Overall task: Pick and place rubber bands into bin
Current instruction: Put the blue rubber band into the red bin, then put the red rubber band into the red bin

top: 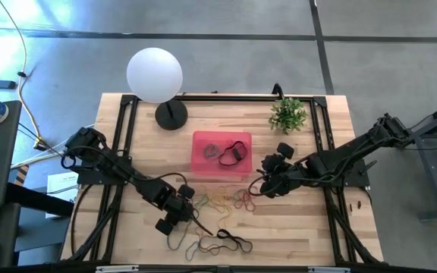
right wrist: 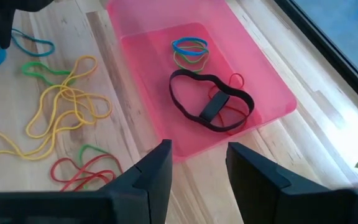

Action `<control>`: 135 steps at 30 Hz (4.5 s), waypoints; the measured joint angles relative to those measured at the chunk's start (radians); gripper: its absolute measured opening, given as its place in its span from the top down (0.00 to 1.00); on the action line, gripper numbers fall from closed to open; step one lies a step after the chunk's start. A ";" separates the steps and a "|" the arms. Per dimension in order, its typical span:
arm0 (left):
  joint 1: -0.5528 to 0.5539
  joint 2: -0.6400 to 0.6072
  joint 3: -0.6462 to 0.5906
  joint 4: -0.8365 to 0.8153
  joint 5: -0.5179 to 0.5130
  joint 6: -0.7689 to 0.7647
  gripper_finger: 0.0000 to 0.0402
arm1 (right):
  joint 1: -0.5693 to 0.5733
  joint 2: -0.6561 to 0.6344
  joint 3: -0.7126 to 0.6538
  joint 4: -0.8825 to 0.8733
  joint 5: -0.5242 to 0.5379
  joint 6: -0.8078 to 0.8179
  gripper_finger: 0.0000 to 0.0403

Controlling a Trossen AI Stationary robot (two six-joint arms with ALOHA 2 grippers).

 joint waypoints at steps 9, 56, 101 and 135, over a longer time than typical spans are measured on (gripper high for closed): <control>0.000 0.026 0.001 -0.005 -0.001 -0.044 0.81 | 0.000 0.000 0.000 0.000 0.002 0.000 0.65; 0.585 0.018 0.806 -0.472 -0.311 0.734 1.00 | 0.000 0.000 -0.001 0.008 0.031 0.051 0.65; 0.713 0.047 0.306 -0.167 -0.077 0.610 0.64 | 0.000 0.000 -0.002 0.061 0.083 0.134 0.65; 0.305 -0.416 0.381 -0.347 -0.272 0.365 0.55 | 0.116 0.424 0.000 0.224 -0.308 -0.004 0.65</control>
